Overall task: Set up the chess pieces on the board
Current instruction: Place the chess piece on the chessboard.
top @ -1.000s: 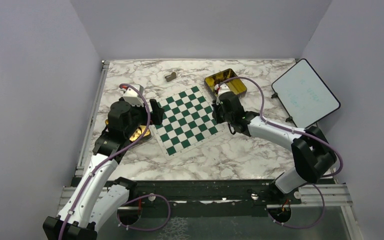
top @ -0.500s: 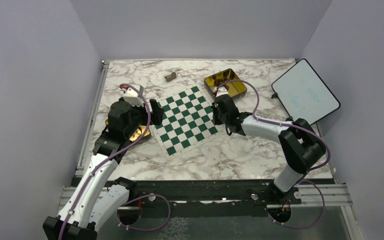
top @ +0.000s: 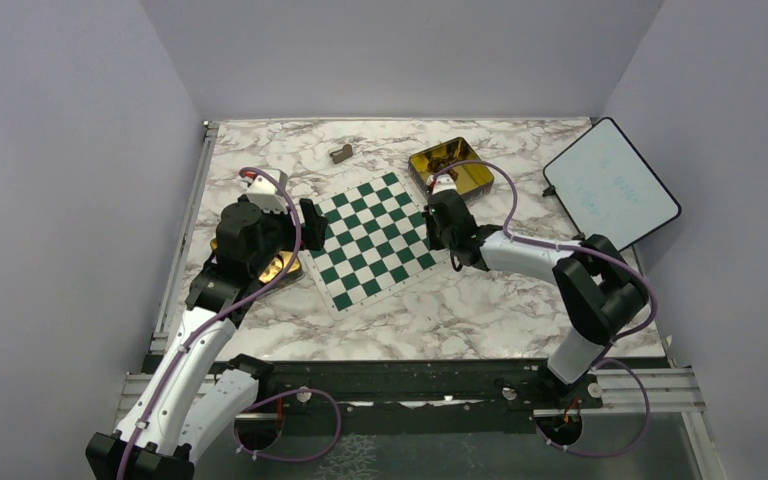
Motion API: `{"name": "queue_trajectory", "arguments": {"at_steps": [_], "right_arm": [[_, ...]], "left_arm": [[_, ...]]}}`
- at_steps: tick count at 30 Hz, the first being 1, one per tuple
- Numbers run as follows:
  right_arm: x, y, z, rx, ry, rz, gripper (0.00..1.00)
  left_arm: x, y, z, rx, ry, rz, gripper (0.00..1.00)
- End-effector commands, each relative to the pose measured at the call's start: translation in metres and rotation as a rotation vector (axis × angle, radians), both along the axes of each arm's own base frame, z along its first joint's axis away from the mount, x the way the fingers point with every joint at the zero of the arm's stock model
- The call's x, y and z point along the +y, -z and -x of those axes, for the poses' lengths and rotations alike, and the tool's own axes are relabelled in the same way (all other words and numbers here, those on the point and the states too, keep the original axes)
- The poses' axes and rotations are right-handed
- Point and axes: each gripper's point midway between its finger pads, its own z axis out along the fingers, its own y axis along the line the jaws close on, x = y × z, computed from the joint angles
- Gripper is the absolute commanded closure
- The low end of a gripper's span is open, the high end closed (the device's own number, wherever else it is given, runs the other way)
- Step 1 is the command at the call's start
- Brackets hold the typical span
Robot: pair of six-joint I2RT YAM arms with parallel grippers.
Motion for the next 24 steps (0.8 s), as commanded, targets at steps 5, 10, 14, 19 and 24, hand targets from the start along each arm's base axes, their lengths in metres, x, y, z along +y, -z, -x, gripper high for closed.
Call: {"name": "queue_trajectory", "arguments": {"at_steps": [5, 10, 14, 19, 24], "right_arm": [[0.005, -0.003, -0.013, -0.049, 0.026, -0.016, 0.85], [0.003, 0.003, -0.013, -0.042, 0.024, 0.006, 0.85], [0.002, 0.008, -0.012, -0.031, 0.026, 0.016, 0.85], [0.0, 0.01, -0.013, -0.03, 0.026, 0.032, 0.85], [-0.003, 0.014, -0.012, -0.027, 0.027, 0.058, 0.85]], "left_arm": [[0.002, -0.003, 0.001, -0.01, -0.011, -0.009, 0.01], [0.002, -0.002, 0.001, -0.01, -0.01, -0.009, 0.01], [0.004, -0.003, 0.001, -0.014, -0.016, -0.012, 0.01], [0.004, -0.004, 0.001, -0.016, -0.017, -0.011, 0.01], [0.004, -0.004, 0.002, -0.019, -0.016, -0.011, 0.01]]}}
